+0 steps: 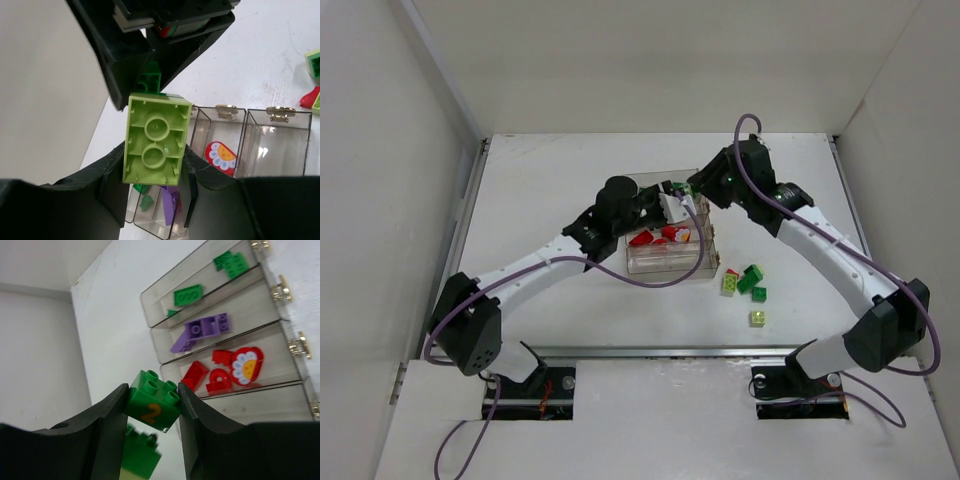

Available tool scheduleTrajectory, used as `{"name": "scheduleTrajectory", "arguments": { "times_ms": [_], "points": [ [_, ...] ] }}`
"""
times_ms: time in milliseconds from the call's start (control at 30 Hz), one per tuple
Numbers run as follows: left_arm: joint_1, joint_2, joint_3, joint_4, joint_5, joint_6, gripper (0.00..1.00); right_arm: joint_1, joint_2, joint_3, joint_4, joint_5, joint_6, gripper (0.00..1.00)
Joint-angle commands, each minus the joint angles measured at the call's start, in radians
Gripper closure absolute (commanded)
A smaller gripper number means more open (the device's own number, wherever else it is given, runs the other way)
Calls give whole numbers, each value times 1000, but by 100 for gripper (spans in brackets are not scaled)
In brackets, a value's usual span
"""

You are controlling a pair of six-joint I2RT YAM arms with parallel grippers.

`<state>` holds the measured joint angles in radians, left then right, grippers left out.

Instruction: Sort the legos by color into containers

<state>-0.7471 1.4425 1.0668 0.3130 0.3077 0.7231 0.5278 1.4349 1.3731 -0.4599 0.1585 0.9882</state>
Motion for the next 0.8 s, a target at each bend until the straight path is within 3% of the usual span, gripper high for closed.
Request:
{"name": "scheduleTrajectory", "arguments": {
  "times_ms": [0, 300, 600, 767],
  "points": [
    [0, -77, 22, 34, -4, -34, 100, -46, 15, -32, -2, 41, -3, 100],
    [9, -96, 22, -46, 14, -73, 100, -55, 15, -45, -2, 29, -40, 100],
    [95, -189, -39, -147, -56, -174, 100, -55, 177, -9, -53, -72, -299, 100],
    [144, -249, -99, -181, -102, -229, 100, -55, 419, 254, -43, -64, -486, 100]
  ]
}}
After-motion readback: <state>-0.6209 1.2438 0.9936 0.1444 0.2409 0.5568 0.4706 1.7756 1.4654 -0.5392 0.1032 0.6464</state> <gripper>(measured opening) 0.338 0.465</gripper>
